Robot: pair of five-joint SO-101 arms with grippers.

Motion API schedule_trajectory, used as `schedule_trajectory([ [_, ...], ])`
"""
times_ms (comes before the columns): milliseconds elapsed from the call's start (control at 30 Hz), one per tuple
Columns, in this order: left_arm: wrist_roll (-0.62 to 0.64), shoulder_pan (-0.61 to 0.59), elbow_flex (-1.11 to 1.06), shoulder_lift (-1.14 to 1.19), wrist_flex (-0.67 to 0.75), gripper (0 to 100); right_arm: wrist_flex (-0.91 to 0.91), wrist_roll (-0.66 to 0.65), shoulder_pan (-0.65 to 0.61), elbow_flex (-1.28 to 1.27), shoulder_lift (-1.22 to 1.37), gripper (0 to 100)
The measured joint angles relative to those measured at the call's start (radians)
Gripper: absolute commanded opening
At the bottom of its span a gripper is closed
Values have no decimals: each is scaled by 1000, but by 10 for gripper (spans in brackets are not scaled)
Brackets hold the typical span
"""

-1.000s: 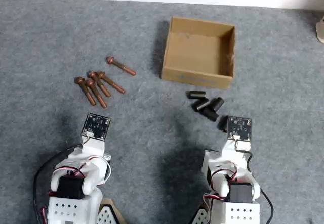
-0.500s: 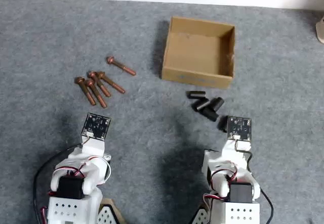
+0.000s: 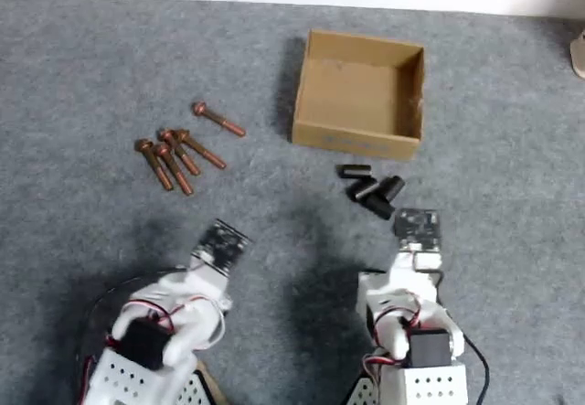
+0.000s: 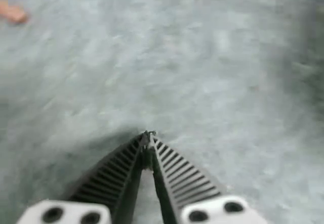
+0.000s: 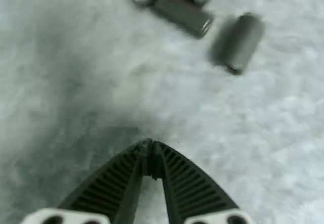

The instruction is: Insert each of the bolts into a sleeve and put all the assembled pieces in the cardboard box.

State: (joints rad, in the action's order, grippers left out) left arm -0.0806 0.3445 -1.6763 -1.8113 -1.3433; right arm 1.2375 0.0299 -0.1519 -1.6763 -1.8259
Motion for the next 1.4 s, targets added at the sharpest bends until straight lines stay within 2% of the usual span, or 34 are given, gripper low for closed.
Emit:
schedule_trajectory([
  [67,-2,37,0,0,0,7,2,0,-38,0,0,5],
  [133,-2,23,0,0,-2,7,5,0,-51,0,0,5],
  [367,-2,-221,175,-5,0,7,5,0,-52,0,0,5],
  [733,0,-396,270,-9,32,6,5,0,-52,0,0,5],
  [800,32,-402,299,-11,37,6,5,0,-52,0,0,5],
  [933,176,-411,351,12,41,6,5,0,-52,0,0,5],
  [1100,247,-411,456,215,40,6,5,0,-52,0,0,5],
  [1400,255,-411,822,904,41,7,5,0,-52,0,0,5],
])
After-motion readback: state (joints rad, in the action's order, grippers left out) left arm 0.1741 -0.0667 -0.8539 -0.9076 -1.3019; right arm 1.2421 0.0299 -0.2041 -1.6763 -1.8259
